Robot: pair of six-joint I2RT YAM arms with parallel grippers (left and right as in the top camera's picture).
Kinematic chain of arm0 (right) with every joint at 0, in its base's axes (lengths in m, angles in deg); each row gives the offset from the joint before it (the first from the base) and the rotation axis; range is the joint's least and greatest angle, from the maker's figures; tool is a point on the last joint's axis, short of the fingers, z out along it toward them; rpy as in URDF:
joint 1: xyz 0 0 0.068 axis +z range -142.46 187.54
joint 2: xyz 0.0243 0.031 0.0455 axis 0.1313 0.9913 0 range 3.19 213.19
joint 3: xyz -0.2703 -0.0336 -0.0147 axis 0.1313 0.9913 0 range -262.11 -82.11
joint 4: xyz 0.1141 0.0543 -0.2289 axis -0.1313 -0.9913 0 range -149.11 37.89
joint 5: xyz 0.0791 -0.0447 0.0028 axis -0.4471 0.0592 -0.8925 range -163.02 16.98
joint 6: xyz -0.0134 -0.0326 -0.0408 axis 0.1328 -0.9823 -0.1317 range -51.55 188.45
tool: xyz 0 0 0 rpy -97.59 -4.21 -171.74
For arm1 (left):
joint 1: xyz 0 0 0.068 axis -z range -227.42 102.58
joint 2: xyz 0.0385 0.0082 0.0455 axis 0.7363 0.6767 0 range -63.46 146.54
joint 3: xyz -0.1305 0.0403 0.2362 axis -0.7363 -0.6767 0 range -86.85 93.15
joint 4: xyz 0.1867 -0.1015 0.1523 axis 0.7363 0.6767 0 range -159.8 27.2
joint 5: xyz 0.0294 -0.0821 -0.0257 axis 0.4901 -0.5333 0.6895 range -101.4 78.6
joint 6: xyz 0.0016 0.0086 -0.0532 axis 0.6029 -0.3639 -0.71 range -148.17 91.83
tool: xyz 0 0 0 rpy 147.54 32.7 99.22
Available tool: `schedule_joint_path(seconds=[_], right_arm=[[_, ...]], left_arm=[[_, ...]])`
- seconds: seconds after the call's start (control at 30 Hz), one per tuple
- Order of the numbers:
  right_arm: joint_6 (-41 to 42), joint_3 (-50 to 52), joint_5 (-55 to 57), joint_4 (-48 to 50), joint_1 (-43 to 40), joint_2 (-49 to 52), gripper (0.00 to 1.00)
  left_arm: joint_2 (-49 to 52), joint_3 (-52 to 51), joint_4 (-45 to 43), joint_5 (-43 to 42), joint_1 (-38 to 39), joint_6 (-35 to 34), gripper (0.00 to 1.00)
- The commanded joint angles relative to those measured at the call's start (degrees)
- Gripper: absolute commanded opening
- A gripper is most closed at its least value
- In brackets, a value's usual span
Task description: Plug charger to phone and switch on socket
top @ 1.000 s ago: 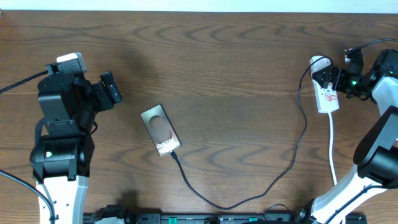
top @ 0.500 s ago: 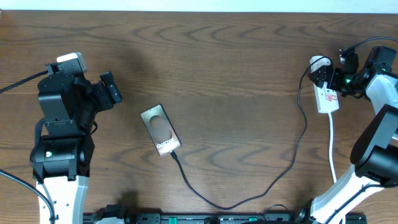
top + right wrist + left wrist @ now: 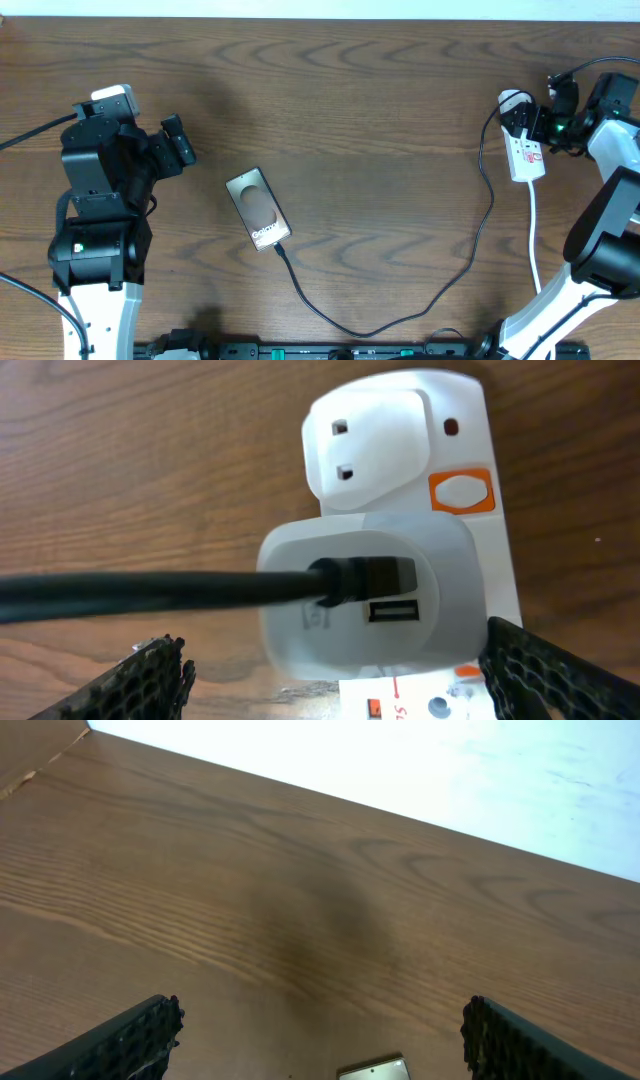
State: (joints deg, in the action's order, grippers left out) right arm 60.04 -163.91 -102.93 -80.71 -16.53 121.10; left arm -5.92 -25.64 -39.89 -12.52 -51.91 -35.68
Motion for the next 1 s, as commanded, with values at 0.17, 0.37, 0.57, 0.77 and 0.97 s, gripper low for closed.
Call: schedule_joint_path(seconds=[0.17, 0.37, 0.57, 0.77, 0.97], right_arm=[[1.8, -0.6, -5.6, -0.4, 2.3, 3.5, 0.89], [2.8, -0.6, -5.6, -0.4, 3.2, 3.5, 0.88], [5.2, -1.3, -1.0, -1.1, 2.0, 3.1, 0.90], [5.1, -3.8, 3.6, -5.0, -1.1, 0.5, 0.90], [4.5, -8.6, 8.7, -12.0, -4.1, -3.1, 0.90]], left_arm=[[-0.1, 1.2, 0.0, 0.3, -0.3, -0.3, 0.92], [-0.1, 1.2, 0.0, 0.3, -0.3, -0.3, 0.91], [-0.8, 1.2, 0.0, 0.3, -0.3, -0.3, 0.92], [-2.1, 1.2, 0.0, 0.3, -0.3, -0.3, 0.91], [-2.6, 1.2, 0.0, 0.3, -0.3, -0.3, 0.91]])
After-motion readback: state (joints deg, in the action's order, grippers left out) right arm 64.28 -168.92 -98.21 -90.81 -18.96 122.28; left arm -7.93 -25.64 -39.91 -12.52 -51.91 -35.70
